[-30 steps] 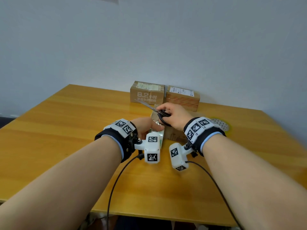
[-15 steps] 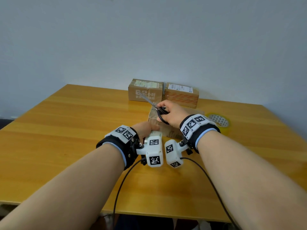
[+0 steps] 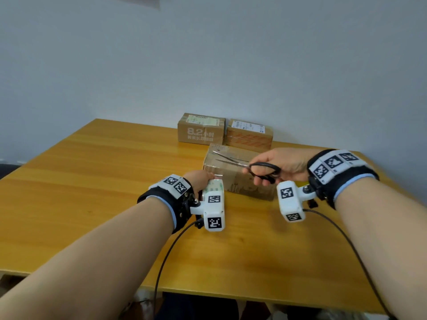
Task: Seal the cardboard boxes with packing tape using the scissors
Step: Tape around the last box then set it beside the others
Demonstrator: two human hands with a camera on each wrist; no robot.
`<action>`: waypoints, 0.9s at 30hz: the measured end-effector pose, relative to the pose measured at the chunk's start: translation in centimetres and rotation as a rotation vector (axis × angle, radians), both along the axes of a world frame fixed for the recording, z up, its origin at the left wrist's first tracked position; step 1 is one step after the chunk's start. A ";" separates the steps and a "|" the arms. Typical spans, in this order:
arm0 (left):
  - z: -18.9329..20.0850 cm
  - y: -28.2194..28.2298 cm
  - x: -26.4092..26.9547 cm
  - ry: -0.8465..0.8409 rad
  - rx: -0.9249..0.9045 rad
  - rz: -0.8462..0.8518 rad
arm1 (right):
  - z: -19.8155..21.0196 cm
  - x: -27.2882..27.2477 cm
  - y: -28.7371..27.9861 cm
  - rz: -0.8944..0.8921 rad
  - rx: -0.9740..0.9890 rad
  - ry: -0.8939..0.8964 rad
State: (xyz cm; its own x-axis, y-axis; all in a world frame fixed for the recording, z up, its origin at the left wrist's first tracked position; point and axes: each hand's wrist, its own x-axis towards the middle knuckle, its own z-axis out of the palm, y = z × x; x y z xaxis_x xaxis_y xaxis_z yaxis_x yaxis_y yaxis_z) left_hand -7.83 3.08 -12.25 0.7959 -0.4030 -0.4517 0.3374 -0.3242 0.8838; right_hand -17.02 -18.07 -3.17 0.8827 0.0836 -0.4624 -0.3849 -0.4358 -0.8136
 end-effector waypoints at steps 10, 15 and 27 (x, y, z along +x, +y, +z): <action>1.3 0.4 -1.0 -0.042 0.073 -0.051 | -2.2 -0.1 -1.9 -0.028 -0.019 0.223; 1.3 0.7 -0.8 -0.018 0.099 -0.060 | -1.4 1.3 0.1 -0.026 -0.020 0.214; 1.0 1.6 -0.2 -0.014 0.088 -0.089 | -1.0 2.5 2.1 0.059 -0.205 0.148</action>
State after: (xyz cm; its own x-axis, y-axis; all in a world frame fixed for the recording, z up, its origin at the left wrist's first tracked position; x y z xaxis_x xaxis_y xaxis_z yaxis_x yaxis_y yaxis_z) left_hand -8.06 4.73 -11.20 0.7651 -0.4316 -0.4779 0.2918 -0.4291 0.8548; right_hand -14.48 -16.02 -4.17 0.8006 0.0240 -0.5987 -0.4622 -0.6112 -0.6425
